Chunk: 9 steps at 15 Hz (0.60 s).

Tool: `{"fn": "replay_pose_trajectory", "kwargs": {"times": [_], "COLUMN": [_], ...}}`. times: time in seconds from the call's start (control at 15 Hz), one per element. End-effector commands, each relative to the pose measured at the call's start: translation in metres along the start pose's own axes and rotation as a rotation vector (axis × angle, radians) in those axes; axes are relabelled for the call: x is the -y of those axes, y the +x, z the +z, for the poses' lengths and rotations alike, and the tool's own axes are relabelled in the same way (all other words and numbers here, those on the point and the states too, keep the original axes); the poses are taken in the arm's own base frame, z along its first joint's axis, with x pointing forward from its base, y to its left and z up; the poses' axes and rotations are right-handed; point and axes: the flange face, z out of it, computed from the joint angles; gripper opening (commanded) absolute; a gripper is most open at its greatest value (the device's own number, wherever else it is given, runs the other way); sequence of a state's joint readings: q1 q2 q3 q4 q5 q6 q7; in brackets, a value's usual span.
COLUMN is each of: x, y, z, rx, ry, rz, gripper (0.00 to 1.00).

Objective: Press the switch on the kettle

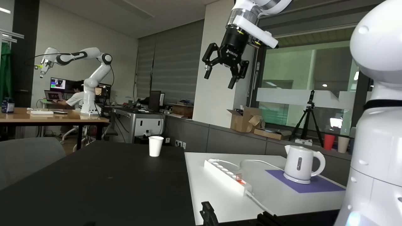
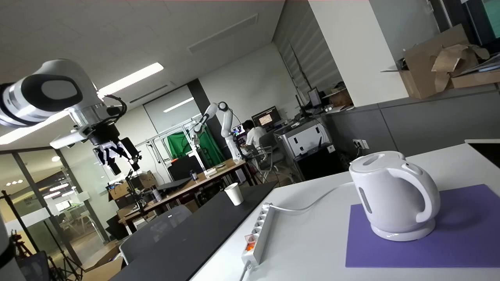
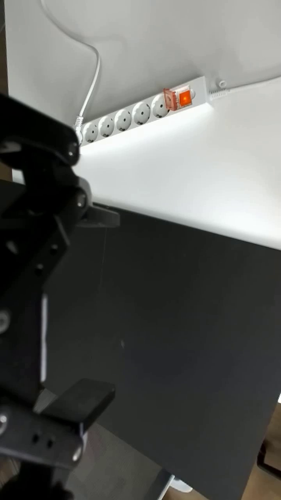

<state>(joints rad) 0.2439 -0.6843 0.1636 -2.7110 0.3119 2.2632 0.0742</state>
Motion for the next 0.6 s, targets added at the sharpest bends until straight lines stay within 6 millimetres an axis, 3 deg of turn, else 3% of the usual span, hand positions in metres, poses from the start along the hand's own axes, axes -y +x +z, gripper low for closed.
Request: {"fn": "replay_pose_trajectory", "kwargs": {"times": [0.0, 0.13, 0.53], "x": [-0.022, -0.053, -0.182], "y": [0.008, 0.016, 0.031], "z": [-0.008, -0.018, -0.061], "rx": [-0.038, -0.072, -0.208], "ry": [-0.033, -0.073, -0.257], "rz": [0.004, 0.027, 0.165], "gripper": [1.0, 1.0, 1.0]}}
